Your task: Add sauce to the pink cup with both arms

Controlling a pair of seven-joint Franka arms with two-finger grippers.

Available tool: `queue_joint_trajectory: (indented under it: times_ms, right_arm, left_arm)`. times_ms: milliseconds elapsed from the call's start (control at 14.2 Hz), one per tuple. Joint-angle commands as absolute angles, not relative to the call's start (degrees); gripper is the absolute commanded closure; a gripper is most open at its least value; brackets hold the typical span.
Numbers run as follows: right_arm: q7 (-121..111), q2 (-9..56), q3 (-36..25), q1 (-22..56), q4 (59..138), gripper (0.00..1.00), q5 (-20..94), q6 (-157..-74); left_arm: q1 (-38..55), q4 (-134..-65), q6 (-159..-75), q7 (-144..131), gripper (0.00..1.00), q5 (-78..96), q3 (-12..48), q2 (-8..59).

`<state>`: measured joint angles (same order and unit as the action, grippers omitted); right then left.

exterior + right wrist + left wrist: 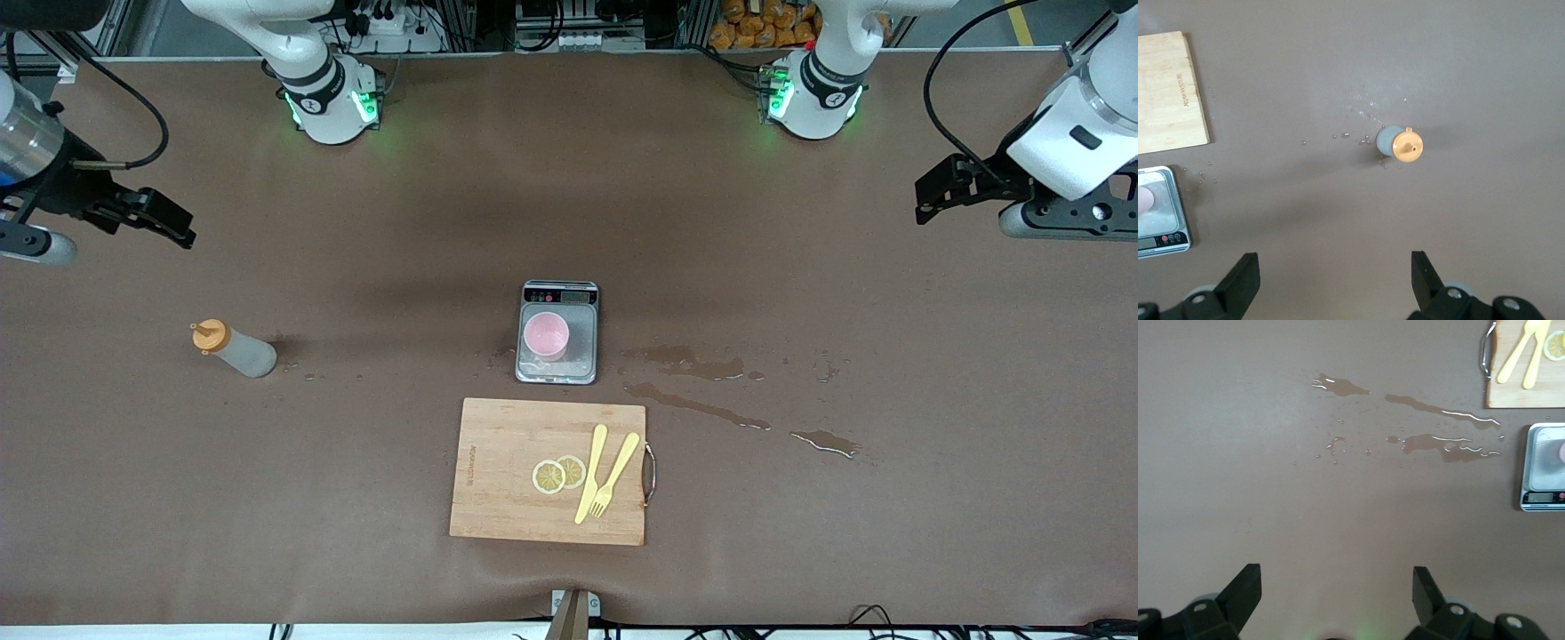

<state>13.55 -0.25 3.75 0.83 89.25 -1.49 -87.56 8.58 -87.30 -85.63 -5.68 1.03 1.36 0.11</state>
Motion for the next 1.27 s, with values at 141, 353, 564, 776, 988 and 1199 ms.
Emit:
queue_joint_trajectory:
  times_ms: [141,353,564,776,988,1199]
  right_arm:
    - [7.5,2.5,3.6,-1.9,85.3,0.00,-1.8,-87.3]
    - [7.3,2.6,3.6,-2.0,85.2,0.00,-1.7,-87.4]
    - [6.8,2.6,3.6,-1.7,85.3,0.00,-1.7,-88.1]
    - [6.9,2.6,3.7,-1.3,85.3,0.00,-1.7,-88.1]
    - [6.8,2.6,3.7,-1.6,85.4,0.00,-1.7,-88.2]
    - [6.4,2.6,3.7,-1.4,85.5,0.00,-1.7,-88.4]
  left_arm:
    - [8.3,-87.1,-86.1,-6.2,0.00,3.1,0.0,0.2]
    - [8.5,-87.1,-86.1,-6.3,0.00,2.6,-0.1,0.2]
    - [8.8,-87.0,-86.1,-6.0,0.00,2.0,0.0,0.2]
    - [8.9,-87.0,-86.0,-5.4,0.00,1.9,0.2,0.2]
    - [8.9,-86.8,-86.0,-0.5,0.00,1.9,0.4,-0.1]
    - [9.1,-86.8,-86.0,1.1,0.00,0.9,0.6,-0.3]
